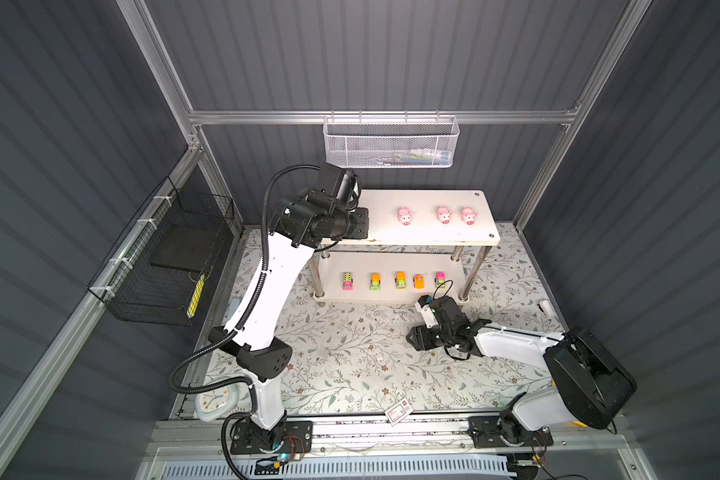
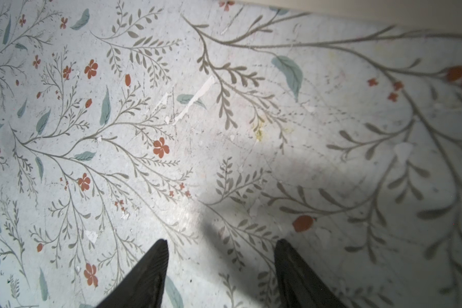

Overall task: Place and organize the plastic toys onto the shelf
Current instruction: 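Lift the pig with the left gripper up over the shelf top, then lower the pig onto the shelf top beside the others, open left gripper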

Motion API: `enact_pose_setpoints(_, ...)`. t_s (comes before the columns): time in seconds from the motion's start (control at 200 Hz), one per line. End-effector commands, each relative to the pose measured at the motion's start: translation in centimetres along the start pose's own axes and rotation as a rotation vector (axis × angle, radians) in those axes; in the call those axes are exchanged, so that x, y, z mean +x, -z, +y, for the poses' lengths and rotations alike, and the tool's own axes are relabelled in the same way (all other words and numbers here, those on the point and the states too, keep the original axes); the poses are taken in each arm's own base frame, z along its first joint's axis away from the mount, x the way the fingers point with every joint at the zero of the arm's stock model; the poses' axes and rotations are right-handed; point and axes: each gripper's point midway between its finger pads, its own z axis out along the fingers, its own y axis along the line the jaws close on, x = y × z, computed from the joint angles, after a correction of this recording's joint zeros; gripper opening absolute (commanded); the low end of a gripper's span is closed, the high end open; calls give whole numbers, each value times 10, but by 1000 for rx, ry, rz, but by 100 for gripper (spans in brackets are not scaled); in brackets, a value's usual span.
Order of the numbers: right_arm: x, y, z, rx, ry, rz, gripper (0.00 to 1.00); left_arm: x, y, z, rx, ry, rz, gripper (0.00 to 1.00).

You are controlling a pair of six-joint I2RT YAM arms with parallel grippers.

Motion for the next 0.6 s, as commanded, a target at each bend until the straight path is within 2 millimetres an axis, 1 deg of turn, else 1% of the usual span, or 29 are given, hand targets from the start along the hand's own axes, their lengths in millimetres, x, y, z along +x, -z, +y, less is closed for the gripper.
enact_pose_setpoints(0.0,14,-6,-6,15,-9,55,66,-19,-2,-12,79,-18,-52,29)
enact_pose_setpoints(0.115,15,-7,-6,15,-9,59,66,-25,-11,-13,104,-9,-63,30)
enact_pose_setpoints(0.335,15,-9,-6,13,-9,67,66,-32,-27,-6,109,16,-67,31)
enact_pose_setpoints(0.595,15,-10,-6,14,-11,73,66,-28,-48,1,84,20,-38,34)
